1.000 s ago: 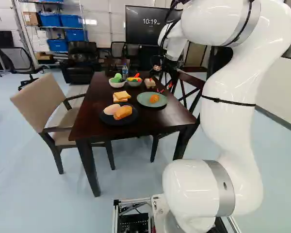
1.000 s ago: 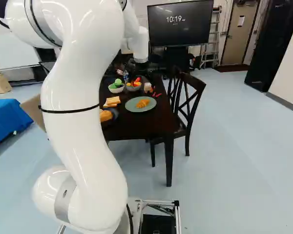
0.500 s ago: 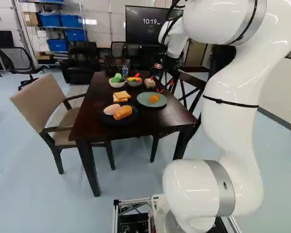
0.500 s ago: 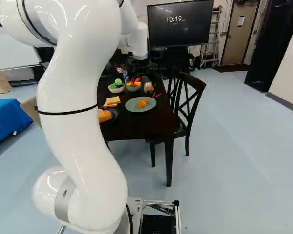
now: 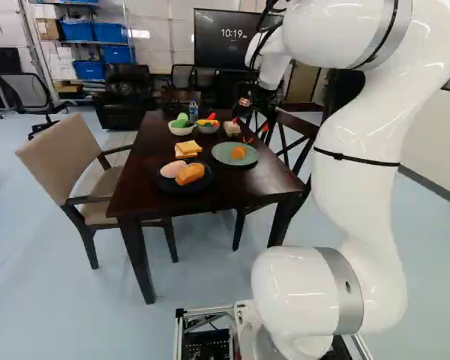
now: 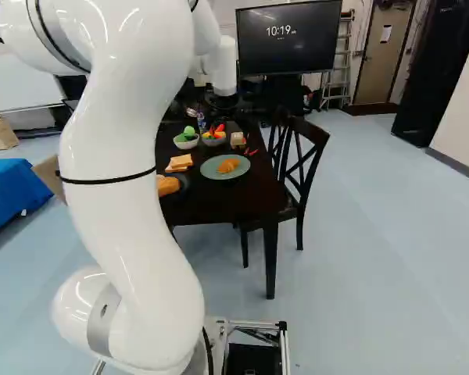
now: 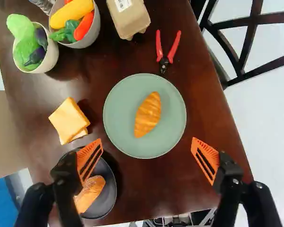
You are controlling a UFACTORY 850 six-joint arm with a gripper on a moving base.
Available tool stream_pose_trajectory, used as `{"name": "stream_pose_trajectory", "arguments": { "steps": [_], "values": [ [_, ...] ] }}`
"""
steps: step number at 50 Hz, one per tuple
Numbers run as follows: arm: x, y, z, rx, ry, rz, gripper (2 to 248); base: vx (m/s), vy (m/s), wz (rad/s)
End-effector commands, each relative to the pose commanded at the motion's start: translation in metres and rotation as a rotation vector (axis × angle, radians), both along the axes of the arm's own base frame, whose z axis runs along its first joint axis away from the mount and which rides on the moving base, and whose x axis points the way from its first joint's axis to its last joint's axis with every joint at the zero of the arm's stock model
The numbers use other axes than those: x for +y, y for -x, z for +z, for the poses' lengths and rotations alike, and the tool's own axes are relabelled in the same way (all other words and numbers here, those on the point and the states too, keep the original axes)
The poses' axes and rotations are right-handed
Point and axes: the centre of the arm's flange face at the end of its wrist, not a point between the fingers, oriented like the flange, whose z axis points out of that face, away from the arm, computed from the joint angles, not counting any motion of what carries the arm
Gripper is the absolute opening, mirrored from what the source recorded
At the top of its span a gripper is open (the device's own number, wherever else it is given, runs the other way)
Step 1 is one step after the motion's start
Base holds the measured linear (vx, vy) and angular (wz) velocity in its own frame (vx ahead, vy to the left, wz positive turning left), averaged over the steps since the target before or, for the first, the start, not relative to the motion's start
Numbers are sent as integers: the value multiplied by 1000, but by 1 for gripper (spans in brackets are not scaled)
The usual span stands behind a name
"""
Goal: Move the croissant to the empty plate
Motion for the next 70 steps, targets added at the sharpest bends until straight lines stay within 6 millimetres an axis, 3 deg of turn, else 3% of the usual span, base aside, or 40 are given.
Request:
{"name": "stream_pose_trajectory", "arguments": {
  "steps": [37,70],
  "values": [
    [5,14,-15,-55,30,-4,247,0,0,0],
    [15,47,-45,-170,89,-3,247,0,0,0]
  ]
}}
